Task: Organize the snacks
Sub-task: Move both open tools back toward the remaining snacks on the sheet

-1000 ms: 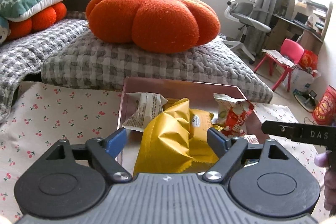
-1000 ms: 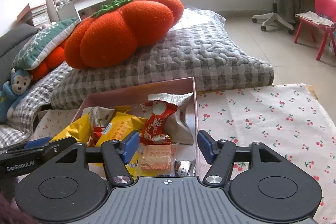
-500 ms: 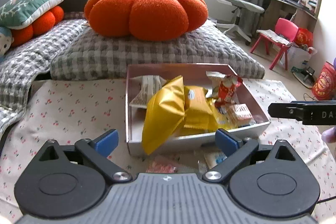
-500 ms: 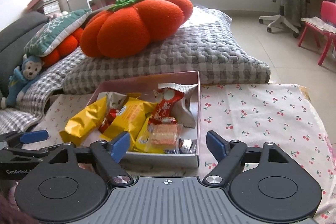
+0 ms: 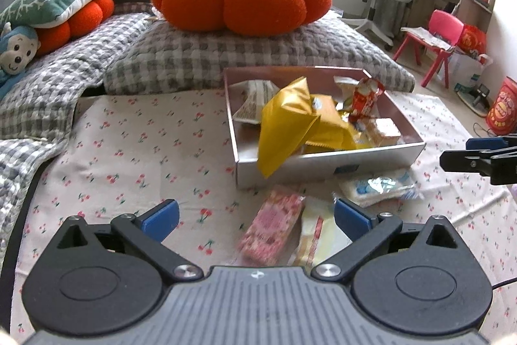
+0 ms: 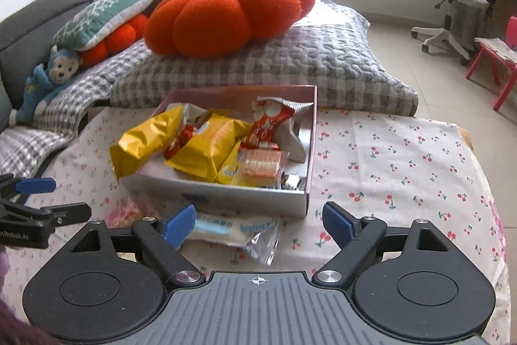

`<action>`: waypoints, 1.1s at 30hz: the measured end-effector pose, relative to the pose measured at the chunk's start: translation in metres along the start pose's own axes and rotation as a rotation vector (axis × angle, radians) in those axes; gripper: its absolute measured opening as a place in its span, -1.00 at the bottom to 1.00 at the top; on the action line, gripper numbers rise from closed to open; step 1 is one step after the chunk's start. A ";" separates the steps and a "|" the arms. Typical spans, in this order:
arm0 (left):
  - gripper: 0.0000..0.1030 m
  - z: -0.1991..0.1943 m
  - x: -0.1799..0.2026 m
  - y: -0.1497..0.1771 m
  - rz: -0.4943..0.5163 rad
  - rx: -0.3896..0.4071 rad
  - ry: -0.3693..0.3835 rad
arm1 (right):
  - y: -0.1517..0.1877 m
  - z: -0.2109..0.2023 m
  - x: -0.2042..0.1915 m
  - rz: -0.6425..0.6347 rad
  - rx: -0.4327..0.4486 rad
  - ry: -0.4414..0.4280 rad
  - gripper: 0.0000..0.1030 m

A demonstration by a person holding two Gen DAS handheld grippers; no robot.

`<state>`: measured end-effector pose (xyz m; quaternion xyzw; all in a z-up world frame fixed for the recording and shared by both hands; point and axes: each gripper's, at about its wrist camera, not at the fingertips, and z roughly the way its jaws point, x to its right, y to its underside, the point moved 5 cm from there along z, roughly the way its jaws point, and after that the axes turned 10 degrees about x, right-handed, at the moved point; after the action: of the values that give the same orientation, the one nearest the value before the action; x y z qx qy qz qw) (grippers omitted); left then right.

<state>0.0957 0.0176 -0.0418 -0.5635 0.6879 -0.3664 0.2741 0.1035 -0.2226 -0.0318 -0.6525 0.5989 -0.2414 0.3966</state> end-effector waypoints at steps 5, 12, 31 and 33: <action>0.99 -0.004 -0.004 0.008 0.018 -0.011 -0.003 | 0.009 -0.005 -0.005 -0.018 -0.011 -0.006 0.71; 0.99 -0.008 -0.006 0.020 0.049 -0.019 0.004 | 0.019 -0.008 -0.012 -0.048 -0.028 -0.014 0.72; 0.99 0.005 -0.016 0.056 0.138 -0.039 0.046 | 0.058 0.002 -0.041 -0.160 -0.105 -0.114 0.73; 0.99 0.007 -0.017 0.057 0.142 -0.037 0.051 | 0.064 0.004 -0.047 -0.181 -0.119 -0.146 0.73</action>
<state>0.0723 0.0384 -0.0934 -0.5086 0.7396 -0.3473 0.2714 0.0614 -0.1734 -0.0781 -0.7422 0.5204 -0.1919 0.3762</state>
